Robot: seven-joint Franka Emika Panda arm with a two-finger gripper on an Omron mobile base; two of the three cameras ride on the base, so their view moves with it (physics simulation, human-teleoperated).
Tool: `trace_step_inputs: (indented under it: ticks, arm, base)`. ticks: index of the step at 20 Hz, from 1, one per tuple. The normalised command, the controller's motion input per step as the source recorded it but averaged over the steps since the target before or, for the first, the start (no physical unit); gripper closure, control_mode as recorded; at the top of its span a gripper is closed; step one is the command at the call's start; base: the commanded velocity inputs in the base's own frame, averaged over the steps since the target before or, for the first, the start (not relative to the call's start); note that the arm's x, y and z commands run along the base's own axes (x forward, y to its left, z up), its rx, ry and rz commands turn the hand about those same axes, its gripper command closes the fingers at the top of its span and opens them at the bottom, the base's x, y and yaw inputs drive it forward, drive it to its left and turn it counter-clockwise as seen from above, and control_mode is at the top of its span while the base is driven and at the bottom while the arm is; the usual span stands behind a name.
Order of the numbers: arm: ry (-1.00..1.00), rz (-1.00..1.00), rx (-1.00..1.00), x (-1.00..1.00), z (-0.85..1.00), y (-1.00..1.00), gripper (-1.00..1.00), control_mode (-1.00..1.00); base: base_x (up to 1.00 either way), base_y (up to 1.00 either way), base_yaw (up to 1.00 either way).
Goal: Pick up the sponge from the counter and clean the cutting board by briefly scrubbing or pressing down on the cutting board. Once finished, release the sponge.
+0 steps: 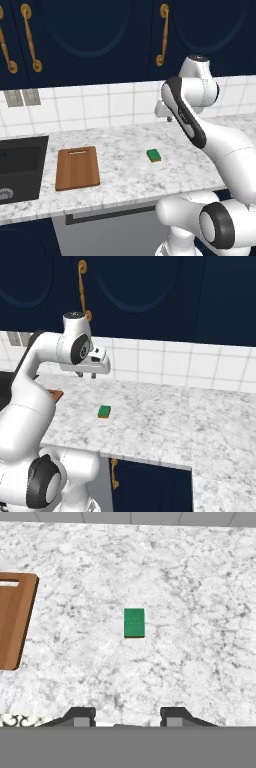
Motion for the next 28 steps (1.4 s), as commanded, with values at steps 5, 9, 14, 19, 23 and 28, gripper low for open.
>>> trace_step_inputs:
  ticks: [5, 9, 14, 19, 23, 28]
  arm:
    - [0.0, -0.01, 0.0, 0.08, -0.48, 0.0, -1.0, -1.0]
    - [0.01, 0.0, -0.01, 0.17, -0.97, 0.03, -1.0, -1.0]
    - [0.0, 0.0, 0.0, 0.22, -0.79, 0.0, -1.0, -1.0]
    - [0.01, 0.0, 0.0, 0.25, -0.61, 0.0, -1.0, -1.0]
    - [0.01, 0.0, 0.0, 0.36, -0.38, 0.0, -1.0, -1.0]
    - [0.02, 0.0, 0.0, 0.27, -0.47, 0.0, -1.0, -1.0]
  base:
    - [0.0, 0.0, 0.0]
    - [0.0, 0.0, 0.0]
    - [0.0, 0.0, 0.0]
    - [0.0, 0.0, 0.0]
    - [0.0, 0.0, 0.0]
    - [0.0, 0.0, 0.0]
